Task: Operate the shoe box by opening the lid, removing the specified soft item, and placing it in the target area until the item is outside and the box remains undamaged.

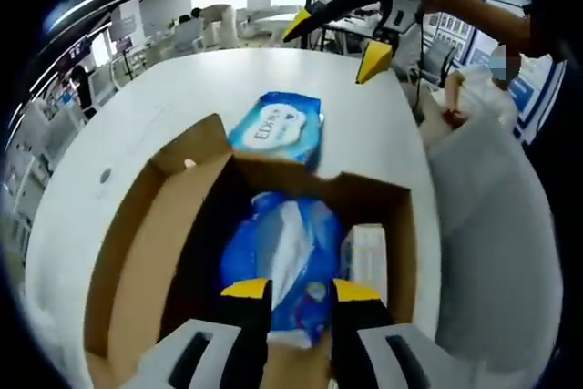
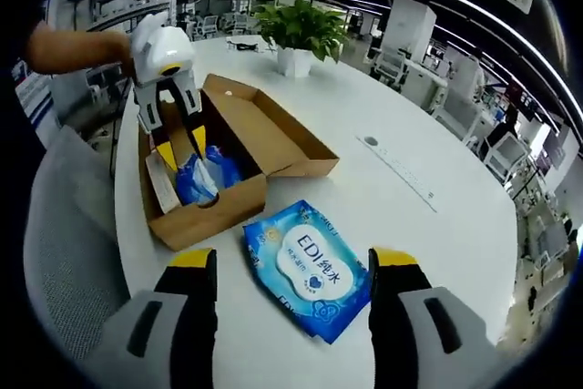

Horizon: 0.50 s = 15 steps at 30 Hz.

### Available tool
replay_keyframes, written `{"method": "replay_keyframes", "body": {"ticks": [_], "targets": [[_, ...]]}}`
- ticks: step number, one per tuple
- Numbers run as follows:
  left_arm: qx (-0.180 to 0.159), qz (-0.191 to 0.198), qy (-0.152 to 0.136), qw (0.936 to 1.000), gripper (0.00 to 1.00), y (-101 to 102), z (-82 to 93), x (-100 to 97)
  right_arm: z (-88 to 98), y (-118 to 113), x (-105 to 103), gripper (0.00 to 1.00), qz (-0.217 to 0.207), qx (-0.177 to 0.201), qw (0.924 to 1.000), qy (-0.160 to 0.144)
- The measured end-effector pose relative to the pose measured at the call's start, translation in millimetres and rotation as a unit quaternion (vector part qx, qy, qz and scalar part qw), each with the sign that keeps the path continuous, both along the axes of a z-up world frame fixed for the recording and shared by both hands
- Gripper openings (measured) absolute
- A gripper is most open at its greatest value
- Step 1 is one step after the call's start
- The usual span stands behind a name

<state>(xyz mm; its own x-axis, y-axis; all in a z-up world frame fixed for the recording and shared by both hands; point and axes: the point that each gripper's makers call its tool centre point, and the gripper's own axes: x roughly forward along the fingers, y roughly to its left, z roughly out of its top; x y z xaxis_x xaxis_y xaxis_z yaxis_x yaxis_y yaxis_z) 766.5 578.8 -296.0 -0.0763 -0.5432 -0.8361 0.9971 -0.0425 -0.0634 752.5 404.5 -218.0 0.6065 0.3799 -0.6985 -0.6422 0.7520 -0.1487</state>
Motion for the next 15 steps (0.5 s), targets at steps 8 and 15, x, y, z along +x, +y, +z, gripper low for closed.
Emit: {"method": "replay_keyframes", "body": {"ticks": [8, 15], "targets": [[0.033, -0.011, 0.009, 0.9994, 0.16, 1.6, -12.8, 1.2, 0.2, 30.1, 6.3, 0.6, 0.035, 0.004, 0.9994, -0.004], [0.059, -0.032, -0.013, 0.9976, 0.02, 6.2, -19.6, 2.9, -4.4, 60.9, 10.5, 0.57, 0.062, 0.013, 0.9979, -0.009]]}}
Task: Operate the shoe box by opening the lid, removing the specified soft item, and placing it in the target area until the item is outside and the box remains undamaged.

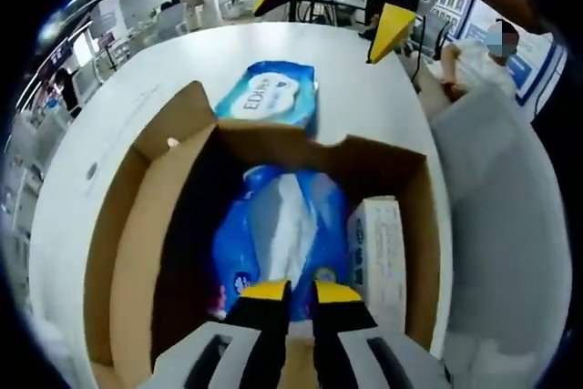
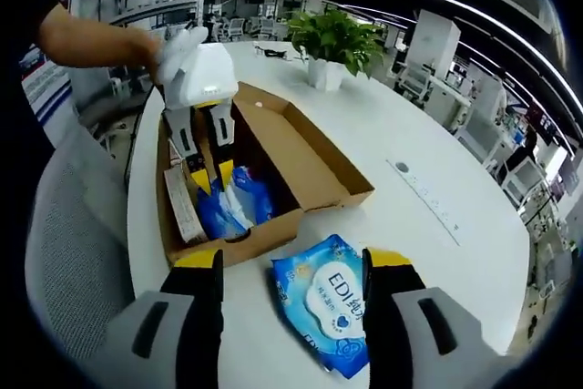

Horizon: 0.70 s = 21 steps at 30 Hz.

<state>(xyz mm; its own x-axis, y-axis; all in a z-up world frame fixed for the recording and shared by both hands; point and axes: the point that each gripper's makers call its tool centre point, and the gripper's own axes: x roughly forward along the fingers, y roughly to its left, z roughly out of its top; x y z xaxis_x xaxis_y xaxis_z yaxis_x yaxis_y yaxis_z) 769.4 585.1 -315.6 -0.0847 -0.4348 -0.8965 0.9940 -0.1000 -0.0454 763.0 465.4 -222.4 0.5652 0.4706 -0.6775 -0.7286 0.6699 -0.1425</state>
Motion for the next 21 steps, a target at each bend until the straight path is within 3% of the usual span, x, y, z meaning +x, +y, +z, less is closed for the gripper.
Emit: {"method": "replay_keyframes", "body": {"ticks": [11, 16, 21], "targets": [[-0.003, 0.001, -0.002, 1.0, 0.0, 3.0, 4.0, -2.2, -11.4, 34.7, 10.8, 0.5, 0.02, 0.013, 0.9997, -0.002], [-0.006, 0.007, 0.0, 1.0, 0.0, 4.0, 5.9, -2.2, -19.8, 47.8, 17.0, 0.38, 0.031, 0.014, 0.9994, -0.001], [-0.009, 0.008, 0.001, 0.9999, 0.0, 4.5, 8.8, -3.1, -24.1, 56.9, 17.8, 0.39, 0.048, 0.003, 0.9988, 0.005]]}}
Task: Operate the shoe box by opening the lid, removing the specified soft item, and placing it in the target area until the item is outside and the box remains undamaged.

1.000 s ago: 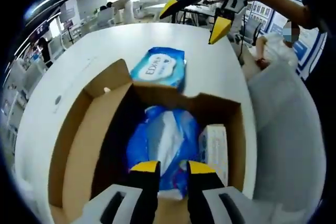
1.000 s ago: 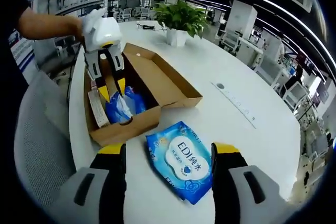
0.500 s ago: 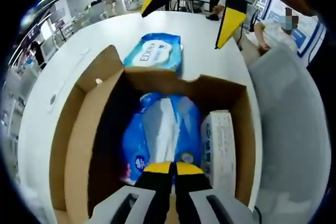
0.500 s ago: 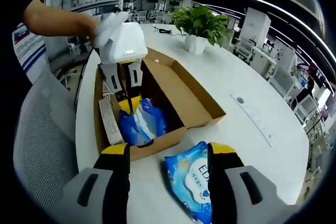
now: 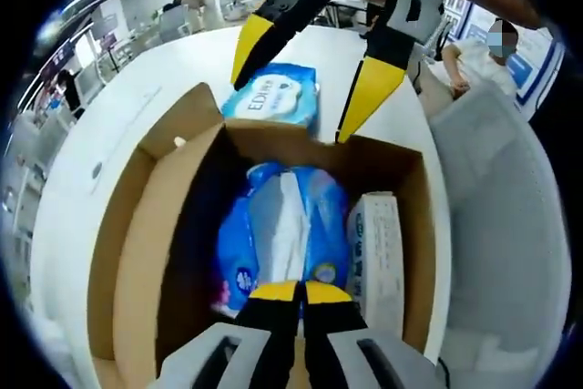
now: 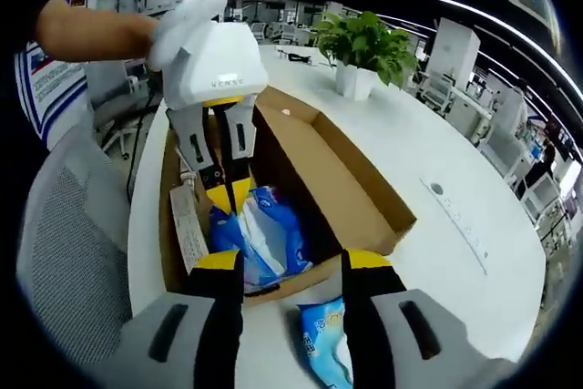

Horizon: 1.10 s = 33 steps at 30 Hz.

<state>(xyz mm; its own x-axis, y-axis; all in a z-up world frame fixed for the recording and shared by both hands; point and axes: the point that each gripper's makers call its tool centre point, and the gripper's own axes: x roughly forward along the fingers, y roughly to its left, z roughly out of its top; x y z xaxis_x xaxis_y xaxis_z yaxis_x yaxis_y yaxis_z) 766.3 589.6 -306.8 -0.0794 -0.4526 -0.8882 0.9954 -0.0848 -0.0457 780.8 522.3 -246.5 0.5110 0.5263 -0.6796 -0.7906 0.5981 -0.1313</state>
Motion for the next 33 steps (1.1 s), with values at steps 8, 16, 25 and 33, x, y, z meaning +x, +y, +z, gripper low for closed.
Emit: {"method": "replay_keyframes", "body": {"ticks": [8, 16, 25, 33], "targets": [[-0.005, -0.008, 0.004, 0.9999, 0.0, 0.2, 5.4, -1.8, -13.8, 13.6, 13.2, 0.34, 0.008, -0.012, 0.9999, 0.005], [-0.009, -0.005, 0.003, 0.9999, 0.0, 2.3, 8.4, -0.3, -28.5, 29.8, 23.6, 0.22, 0.013, -0.026, 0.9995, 0.014], [-0.013, 0.002, 0.003, 0.9999, 0.0, 7.5, 10.1, 4.3, -47.2, 33.7, 24.6, 0.0, 0.017, -0.059, 0.9977, 0.028], [-0.02, 0.007, 0.001, 0.9998, 0.0, 11.0, 15.0, 5.9, -44.0, 35.4, 24.8, 0.0, 0.019, -0.059, 0.9978, 0.025]]}}
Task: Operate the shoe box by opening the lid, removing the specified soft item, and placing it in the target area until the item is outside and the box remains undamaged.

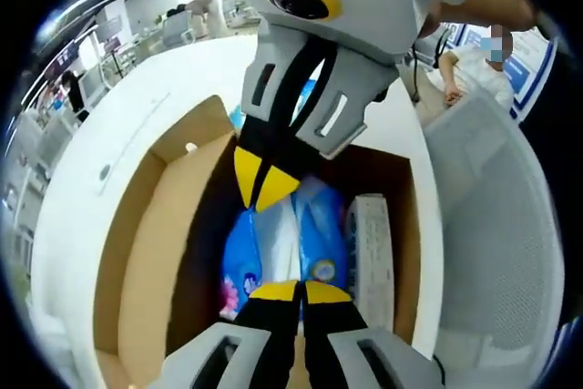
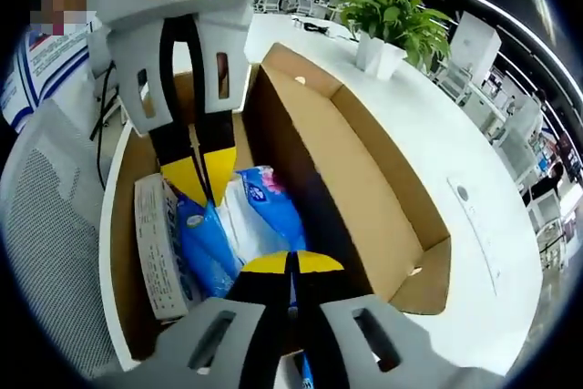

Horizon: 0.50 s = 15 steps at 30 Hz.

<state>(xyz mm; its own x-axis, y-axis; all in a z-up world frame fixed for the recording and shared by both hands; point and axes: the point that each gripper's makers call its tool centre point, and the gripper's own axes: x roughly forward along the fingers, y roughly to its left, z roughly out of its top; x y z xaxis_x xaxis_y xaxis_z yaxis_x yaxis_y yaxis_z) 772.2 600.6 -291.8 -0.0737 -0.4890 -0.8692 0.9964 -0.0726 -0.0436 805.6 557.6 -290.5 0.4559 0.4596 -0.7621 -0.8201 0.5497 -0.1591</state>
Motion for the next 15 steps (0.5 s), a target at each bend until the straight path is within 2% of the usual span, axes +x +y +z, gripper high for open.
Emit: {"method": "replay_keyframes", "body": {"ticks": [5, 15], "targets": [[-0.006, 0.005, -0.007, 1.0, 0.0, 2.8, 13.8, -1.6, 11.0, 4.1, 1.5, 0.0, 0.008, 0.004, 0.9999, -0.008], [-0.012, 0.011, -0.022, 0.9996, 0.0, 13.5, 39.5, 0.2, 45.9, 12.9, 4.6, 0.0, 0.025, 0.013, 0.9991, -0.031]]}}
